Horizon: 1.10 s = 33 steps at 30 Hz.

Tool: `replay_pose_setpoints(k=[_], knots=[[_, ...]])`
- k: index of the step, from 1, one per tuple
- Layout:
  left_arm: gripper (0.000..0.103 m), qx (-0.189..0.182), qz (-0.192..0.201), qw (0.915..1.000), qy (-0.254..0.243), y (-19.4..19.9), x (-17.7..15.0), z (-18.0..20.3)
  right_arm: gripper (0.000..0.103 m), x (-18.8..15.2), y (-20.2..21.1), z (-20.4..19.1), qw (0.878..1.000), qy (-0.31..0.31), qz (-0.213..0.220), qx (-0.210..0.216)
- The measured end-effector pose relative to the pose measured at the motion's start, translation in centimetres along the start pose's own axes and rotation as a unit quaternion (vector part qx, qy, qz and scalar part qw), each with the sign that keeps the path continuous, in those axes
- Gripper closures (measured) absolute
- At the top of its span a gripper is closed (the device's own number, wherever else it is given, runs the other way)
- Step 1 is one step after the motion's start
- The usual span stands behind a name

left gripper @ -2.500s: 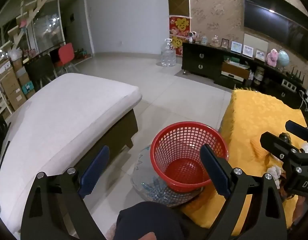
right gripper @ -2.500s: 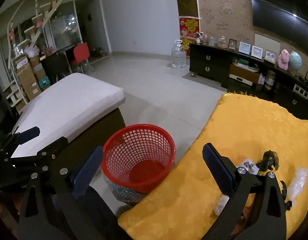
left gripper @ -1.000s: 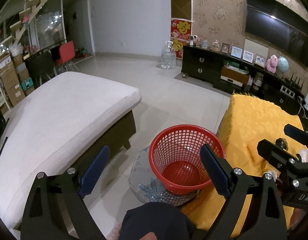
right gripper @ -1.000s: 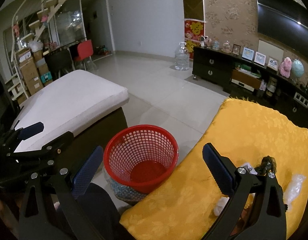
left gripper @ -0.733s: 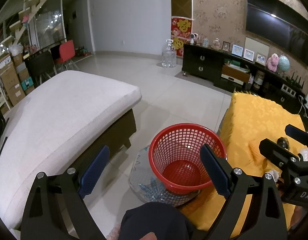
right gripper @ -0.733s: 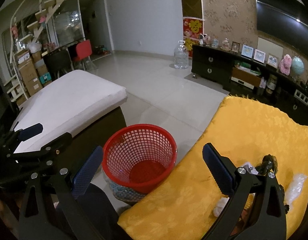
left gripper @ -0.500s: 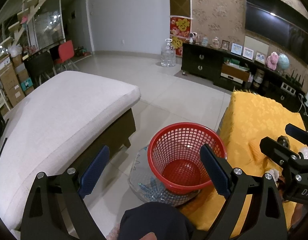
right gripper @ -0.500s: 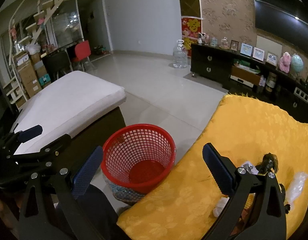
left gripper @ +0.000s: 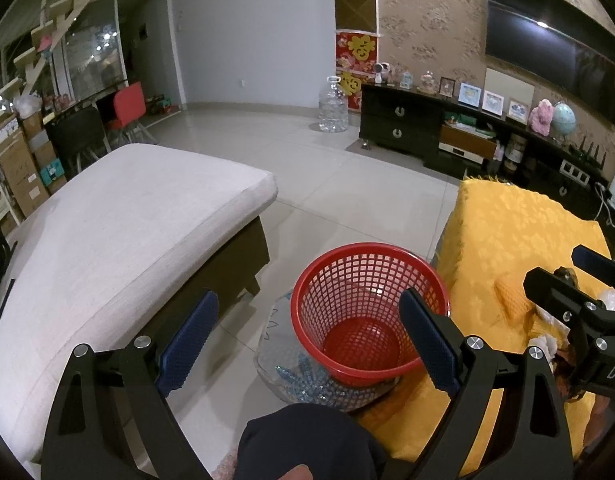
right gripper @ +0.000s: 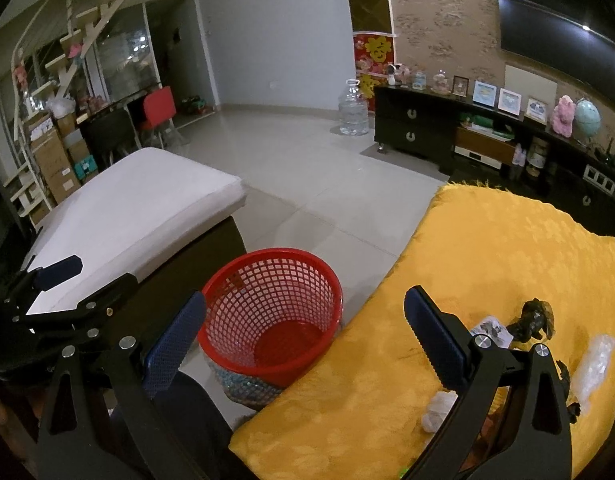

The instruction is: Collect trash

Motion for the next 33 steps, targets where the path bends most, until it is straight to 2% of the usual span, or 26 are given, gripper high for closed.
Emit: replay_pose_setpoints(k=[21, 28, 33], knots=[[0.015, -0.006, -0.005, 0.9999, -0.009, -0.2, -0.8, 0.7, 0.007, -0.2, 0.3, 0.4, 1.0, -0.005, 0.0, -0.005], [0.015, -0.021, -0.02, 0.9992, -0.027, -1.1, -1.7, 2.5, 0.007, -1.0, 0.5, 2.6, 1.0, -0.019, -0.001, -0.021], [0.015, -0.039, -0.034, 0.9972, -0.054, -1.8, -2.6, 5.0, 0.006, -2.3, 0.8, 5.5, 0.998, -0.042, -0.004, -0.043]])
Point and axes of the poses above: each gripper's, at about its wrist camera, not at the fingertips, and y roughly against the way its jaws point, z to its right, x to its top, the point moved 9 cm from there along -y, roughly the way its jaws point, and after that the axes turned 6 degrees about y, right-handed, at the moved point
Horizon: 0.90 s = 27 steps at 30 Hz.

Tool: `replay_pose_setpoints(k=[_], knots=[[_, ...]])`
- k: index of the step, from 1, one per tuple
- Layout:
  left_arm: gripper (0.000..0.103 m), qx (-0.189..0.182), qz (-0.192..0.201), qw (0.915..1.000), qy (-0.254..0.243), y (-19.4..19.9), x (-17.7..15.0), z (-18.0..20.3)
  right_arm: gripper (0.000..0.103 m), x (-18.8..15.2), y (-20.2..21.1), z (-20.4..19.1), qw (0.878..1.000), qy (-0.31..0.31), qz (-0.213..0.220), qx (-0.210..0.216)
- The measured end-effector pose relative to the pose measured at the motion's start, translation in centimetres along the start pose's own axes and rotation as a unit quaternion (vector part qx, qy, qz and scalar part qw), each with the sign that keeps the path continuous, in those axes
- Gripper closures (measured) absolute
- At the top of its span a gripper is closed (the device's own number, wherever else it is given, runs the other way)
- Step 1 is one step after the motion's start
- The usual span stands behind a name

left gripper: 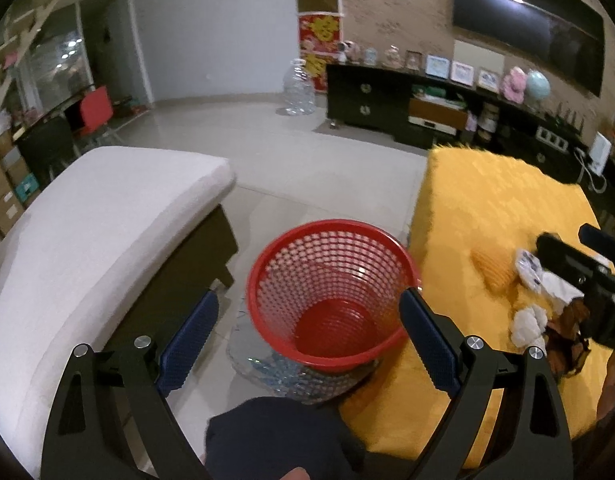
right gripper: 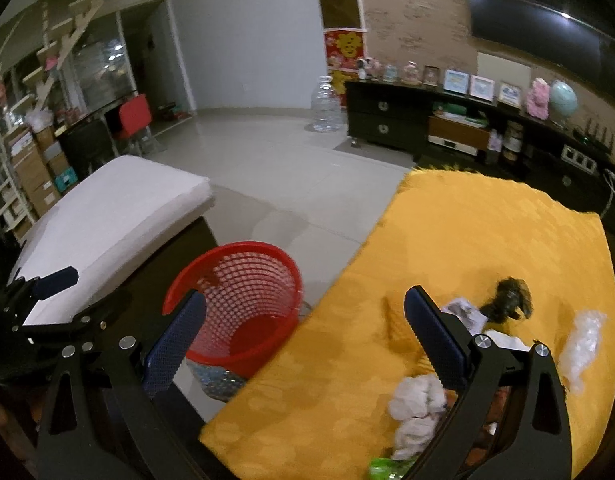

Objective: Collect trash
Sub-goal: 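Move the left tool over the table toward the white crumpled mesh cloth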

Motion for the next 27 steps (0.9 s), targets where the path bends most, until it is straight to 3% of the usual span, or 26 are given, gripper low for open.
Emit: replay_pose_setpoints(k=[7, 15, 27], knots=[[0.015, -0.03, -0.021, 0.9986, -0.039, -1.7, -1.2, 4.7, 0.006, -2.6, 0.7, 6.1, 0.998, -0.04, -0.01, -0.048], [0.015, -0.079, -0.055, 0.9914, -0.088, -3.8, -3.5, 10.3, 0.006, -5.9, 2.9, 13.3, 0.989, -0.088, -0.021, -0.116], [0.015, -0.179, -0.103, 0.9646, -0.164, -5.7, -6.8, 20.4, 0.006, -10.6, 5.0, 18.6, 0.976, -0.146, -0.03, -0.158]])
Point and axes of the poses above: each gripper's, at about its wrist camera, not at the fingertips, and y roughly against the way its jaws point, z to its right, x to its top, the point moved 9 cm from there along -y, roughly the way its jaws point, and after that the axes turned 6 degrees about y, right-handed, at the moved point
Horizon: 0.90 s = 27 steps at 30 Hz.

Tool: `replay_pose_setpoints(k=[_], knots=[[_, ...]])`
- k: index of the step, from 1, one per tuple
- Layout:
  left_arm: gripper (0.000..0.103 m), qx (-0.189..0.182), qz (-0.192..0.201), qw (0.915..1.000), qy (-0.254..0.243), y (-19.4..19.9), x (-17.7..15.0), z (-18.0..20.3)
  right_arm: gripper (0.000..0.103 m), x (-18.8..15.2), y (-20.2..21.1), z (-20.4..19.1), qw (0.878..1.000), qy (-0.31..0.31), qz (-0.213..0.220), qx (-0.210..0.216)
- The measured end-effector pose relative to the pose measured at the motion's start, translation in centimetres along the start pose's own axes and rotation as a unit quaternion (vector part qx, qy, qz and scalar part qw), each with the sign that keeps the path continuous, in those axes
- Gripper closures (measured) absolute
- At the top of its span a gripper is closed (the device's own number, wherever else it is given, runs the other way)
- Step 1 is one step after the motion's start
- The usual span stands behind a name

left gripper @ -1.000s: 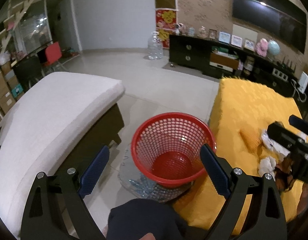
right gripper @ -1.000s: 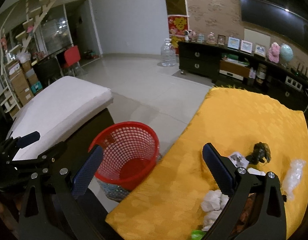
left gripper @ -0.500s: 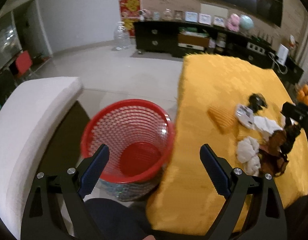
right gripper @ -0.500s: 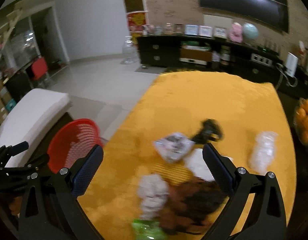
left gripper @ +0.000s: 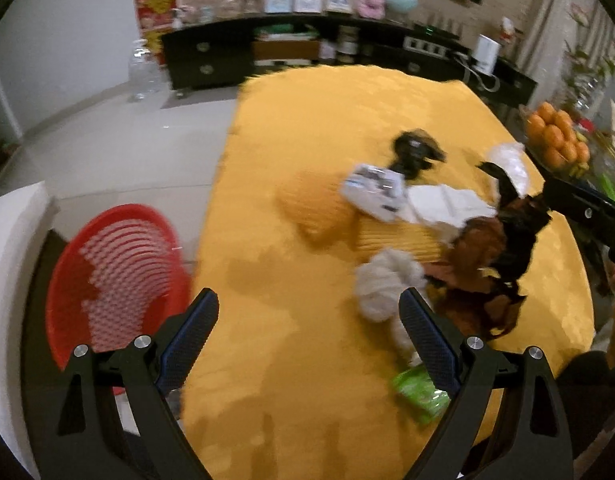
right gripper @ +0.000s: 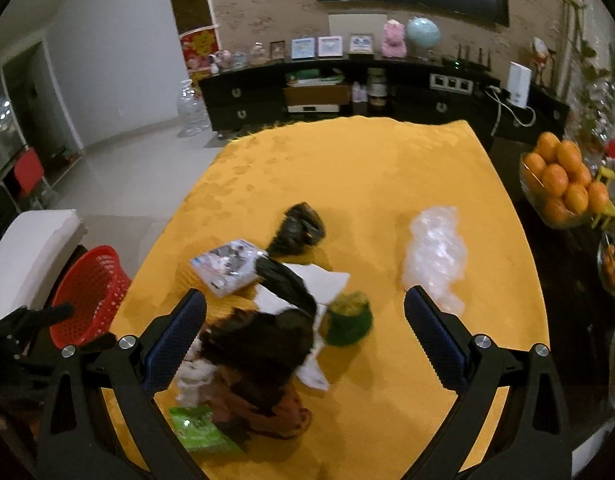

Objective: Collect trash
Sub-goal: 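Move the left tool over the table toward the white crumpled mesh cloth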

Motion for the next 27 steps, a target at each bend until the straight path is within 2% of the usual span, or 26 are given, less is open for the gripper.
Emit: replay_pose_setpoints(k=[8, 9, 11, 13, 16, 23, 24, 27], knots=[[0.016, -0.053, -0.05, 0.9972, -0.016, -3.5, -1.0, 3.7, 0.006, -0.8, 0.1, 2.2, 1.0, -0.021, -0.005, -0.013], [0.019, -0.057, -0.053, 0.9968, -0.017, -3.7, -1.1, 3.9, 0.006, -0.9, 0.2, 2.4, 1.0, -0.023, -0.005, -0.013], [0.034, -0.059, -0.062, 0.996, -0.023, -4.4, -1.3, 4.4, 0.006, -1.1, 0.3, 2.6, 1.0, -0.027, -0.007, -0.01], [0.053, -0.066, -0.076, 0.9947, -0.019, -5.2, -1.6, 4.6, 0.006, -1.3, 0.2, 2.7, 0.999, -0.03, -0.009, -0.006], [0.065, -0.081, -0.079, 0.9934, -0.012, -5.3, -1.8, 4.8, 0.007, -1.6, 0.2, 2.5, 0.999, -0.033, -0.013, 0.0], [0.082, -0.084, -0.062, 0.9945, -0.007, -3.5, -1.4, 3.9, 0.007, -1.9, -0.2, 0.6, 0.999, -0.021, -0.018, 0.026], [0.089, -0.084, -0.058, 0.9948, -0.003, -3.1, -1.3, 3.4, 0.007, -1.9, -0.2, 0.1, 0.999, -0.017, -0.018, 0.032], [0.09, -0.081, -0.046, 0.9956, 0.011, -2.2, -0.7, 2.1, 0.007, -2.0, -0.7, -1.5, 0.999, -0.001, -0.024, 0.047]])
Point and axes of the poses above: each gripper's, at about its wrist camera, not at the fingertips, and y roughly against the way its jaws point, z to its right, x to its top, the point moved 9 cm from there along -y, roughly the way its jaws point, and after that the axes turned 6 degrees about y, right-handed, at the moved point
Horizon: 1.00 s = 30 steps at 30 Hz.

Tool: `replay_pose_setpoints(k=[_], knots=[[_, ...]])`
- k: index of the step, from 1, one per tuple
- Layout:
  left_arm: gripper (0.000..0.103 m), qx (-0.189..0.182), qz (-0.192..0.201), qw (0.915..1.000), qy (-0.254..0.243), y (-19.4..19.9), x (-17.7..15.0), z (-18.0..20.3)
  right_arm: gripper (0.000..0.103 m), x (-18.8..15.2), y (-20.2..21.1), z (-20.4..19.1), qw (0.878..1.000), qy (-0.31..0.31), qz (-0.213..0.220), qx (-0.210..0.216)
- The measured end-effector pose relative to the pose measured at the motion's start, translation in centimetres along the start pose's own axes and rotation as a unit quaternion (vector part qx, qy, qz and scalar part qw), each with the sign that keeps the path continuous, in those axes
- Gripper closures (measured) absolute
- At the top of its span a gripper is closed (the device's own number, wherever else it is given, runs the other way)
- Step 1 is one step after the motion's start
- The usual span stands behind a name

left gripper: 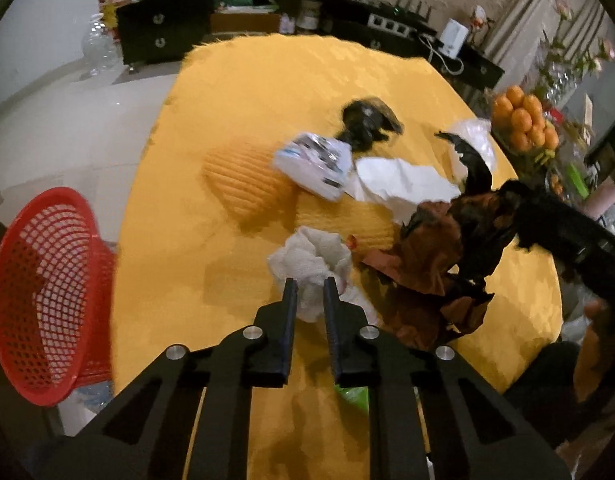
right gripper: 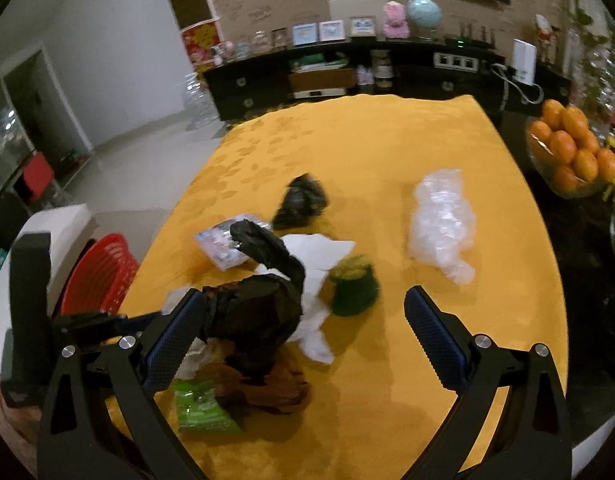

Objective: Collect trash
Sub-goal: 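Move the left tool over the table toward the white crumpled mesh cloth, then close the left gripper on the white mesh cloth and lift it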

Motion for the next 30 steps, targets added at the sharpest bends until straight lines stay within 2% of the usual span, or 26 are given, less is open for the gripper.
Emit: replay_pose_setpoints(k=[9, 12, 15, 16, 20, 23, 25, 30], knots=[[0.09, 0.011, 0.005, 0.9996, 0.028, 0.8, -0.2, -2.4, 0.007, 0.1, -2.4, -3.1, 0.999, 0.017, -0.023, 0.031], [0.09, 0.008, 0.002, 0.9996, 0.028, 0.8, -0.3, -2.3, 0.013, 0.2, -3.1, -3.6, 0.999, 0.022, -0.031, 0.038], [0.089, 0.005, -0.001, 0.9996, 0.026, 0.6, -0.5, -2.1, 0.024, 0.4, -3.6, -4.2, 0.998, 0.03, -0.037, 0.049], [0.089, 0.004, -0.002, 0.9997, 0.025, 0.5, -0.6, -2.0, 0.03, 0.4, -3.7, -4.4, 0.997, 0.036, -0.037, 0.049], [0.076, 0.004, -0.006, 0.9998, 0.02, 0.2, -0.9, -1.5, 0.051, 0.2, -4.4, -4.9, 0.996, 0.049, -0.048, 0.056], [0.07, 0.004, -0.008, 0.9998, 0.016, 0.0, -1.1, -1.1, 0.056, 0.4, -4.0, -5.0, 0.996, 0.052, -0.04, 0.055], [0.061, 0.003, -0.007, 0.9999, 0.012, -0.1, -1.1, -0.8, 0.057, 0.7, -3.4, -4.6, 0.997, 0.047, -0.03, 0.052], [0.05, -0.005, -0.012, 0.9999, -0.004, -0.9, -1.0, 0.7, 0.057, 2.2, -1.3, -2.9, 0.999, 0.028, -0.002, 0.036]])
Point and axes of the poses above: each gripper's, at about its wrist camera, not at the fingertips, and y roughly against the way its jaws point, z to its right, x to its top, the point moved 9 cm from there along -y, roughly the way its jaws point, and after that the axes turned 6 degrees about y, right-handed, at the moved point
